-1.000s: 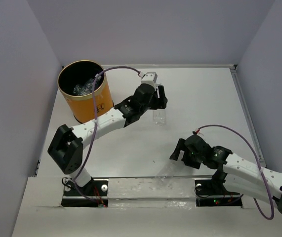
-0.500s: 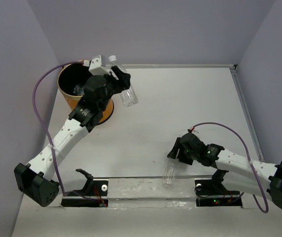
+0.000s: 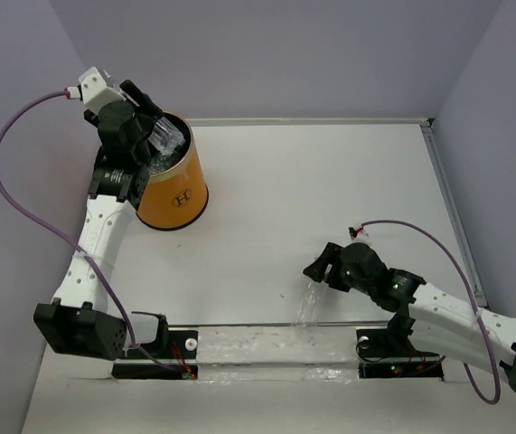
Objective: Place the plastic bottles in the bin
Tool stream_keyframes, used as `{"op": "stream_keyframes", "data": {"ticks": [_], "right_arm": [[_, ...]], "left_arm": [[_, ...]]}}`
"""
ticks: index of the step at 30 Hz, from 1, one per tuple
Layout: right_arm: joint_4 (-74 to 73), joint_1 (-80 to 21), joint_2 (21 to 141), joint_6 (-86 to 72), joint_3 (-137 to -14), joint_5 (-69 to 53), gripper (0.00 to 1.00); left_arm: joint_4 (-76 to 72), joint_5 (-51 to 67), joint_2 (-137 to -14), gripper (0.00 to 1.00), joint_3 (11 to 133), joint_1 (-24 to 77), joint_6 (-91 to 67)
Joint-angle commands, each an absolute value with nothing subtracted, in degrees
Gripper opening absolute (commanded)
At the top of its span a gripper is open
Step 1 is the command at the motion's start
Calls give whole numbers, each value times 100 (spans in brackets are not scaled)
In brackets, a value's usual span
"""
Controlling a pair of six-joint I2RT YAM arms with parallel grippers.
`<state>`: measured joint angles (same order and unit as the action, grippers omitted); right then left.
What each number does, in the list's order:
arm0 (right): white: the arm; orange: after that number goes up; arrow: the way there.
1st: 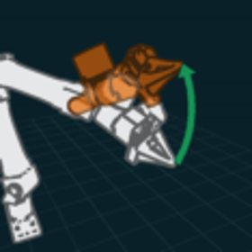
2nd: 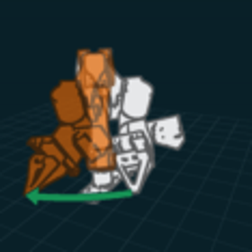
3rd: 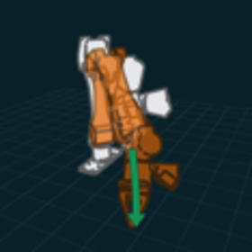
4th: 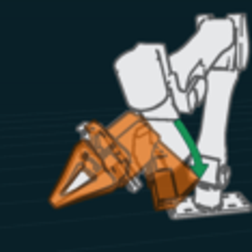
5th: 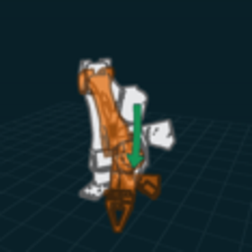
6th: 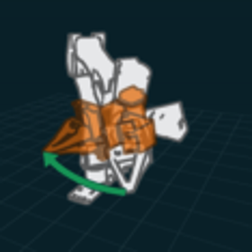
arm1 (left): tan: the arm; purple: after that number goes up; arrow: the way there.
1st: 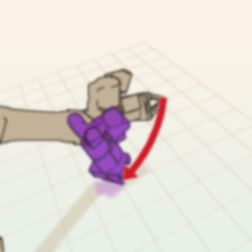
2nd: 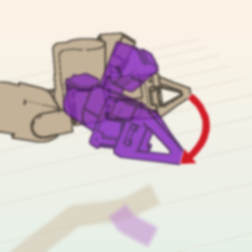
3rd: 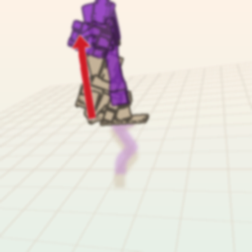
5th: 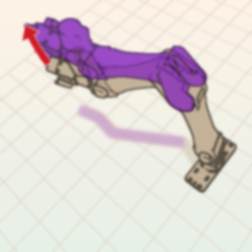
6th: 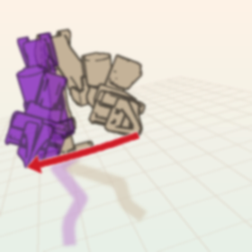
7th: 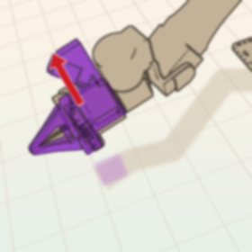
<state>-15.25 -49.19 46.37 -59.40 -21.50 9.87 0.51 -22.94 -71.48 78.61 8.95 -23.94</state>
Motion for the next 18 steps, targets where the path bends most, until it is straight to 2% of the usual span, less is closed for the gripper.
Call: {"op": "stream_keyframes", "data": {"ticks": [1, 4, 8, 11, 18], "right_arm": [[-1037, -4939, 4483, -5582, -2162, 1142, 39], [-1002, -4939, 4500, -5424, -2285, 1178, 39], [-783, -4939, 4570, -5186, -2618, 1195, 39], [-545, -4939, 4859, -4923, -2890, 1301, 39], [-45, -4939, 5686, -4351, -4112, 1248, 39]], "left_arm": [[-606, -3714, -7671, 59, 8297, 861, -1462], [-965, -3928, -7734, 64, 8087, 861, -1170], [-1151, -4016, -7752, 90, 7735, 853, -783], [-1213, -4043, -7691, 98, 7655, 861, -764], [-651, -2577, -6848, 99, 7498, 958, -1555]]}}
